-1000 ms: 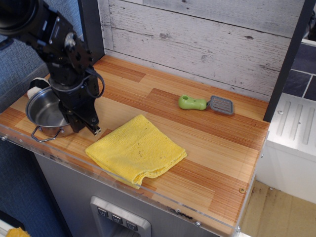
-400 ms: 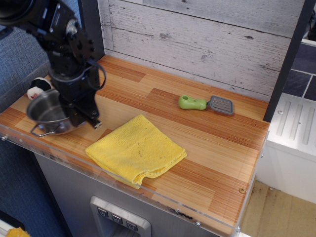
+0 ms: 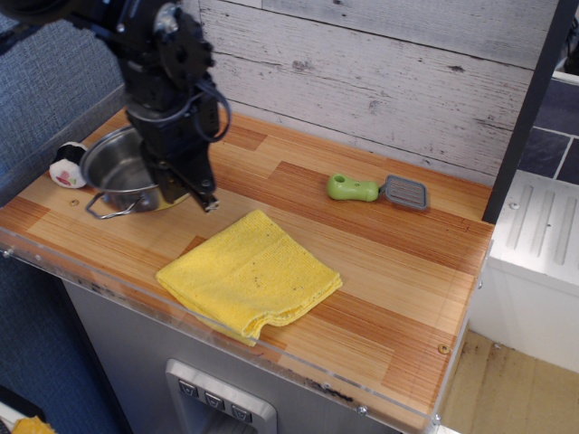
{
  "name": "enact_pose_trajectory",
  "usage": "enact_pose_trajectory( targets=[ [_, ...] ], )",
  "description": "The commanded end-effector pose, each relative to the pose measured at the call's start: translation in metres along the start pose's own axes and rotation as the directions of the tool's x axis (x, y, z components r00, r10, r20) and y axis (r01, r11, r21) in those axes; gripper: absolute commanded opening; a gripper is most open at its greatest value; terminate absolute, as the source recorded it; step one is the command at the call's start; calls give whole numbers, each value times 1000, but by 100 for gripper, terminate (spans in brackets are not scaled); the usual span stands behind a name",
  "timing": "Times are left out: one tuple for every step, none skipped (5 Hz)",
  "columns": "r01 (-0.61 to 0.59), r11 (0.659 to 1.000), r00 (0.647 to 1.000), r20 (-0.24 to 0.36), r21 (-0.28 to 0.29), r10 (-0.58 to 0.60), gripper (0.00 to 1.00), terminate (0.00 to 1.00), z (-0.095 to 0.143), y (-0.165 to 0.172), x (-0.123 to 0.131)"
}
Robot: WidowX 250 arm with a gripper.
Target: Place the bowl on the cloth.
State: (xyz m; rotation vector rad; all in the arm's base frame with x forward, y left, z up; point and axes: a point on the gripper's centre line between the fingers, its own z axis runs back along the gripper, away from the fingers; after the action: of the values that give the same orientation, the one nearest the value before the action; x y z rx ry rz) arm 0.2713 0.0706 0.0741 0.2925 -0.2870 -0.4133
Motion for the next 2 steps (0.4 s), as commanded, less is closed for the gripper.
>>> enact_pose_trajectory(
  targets=[
    [124,992,987,103,31,-127,0,0,29,-38,20],
    [188,982,975,116,15,-189,0,0,33,-63,19]
  ],
)
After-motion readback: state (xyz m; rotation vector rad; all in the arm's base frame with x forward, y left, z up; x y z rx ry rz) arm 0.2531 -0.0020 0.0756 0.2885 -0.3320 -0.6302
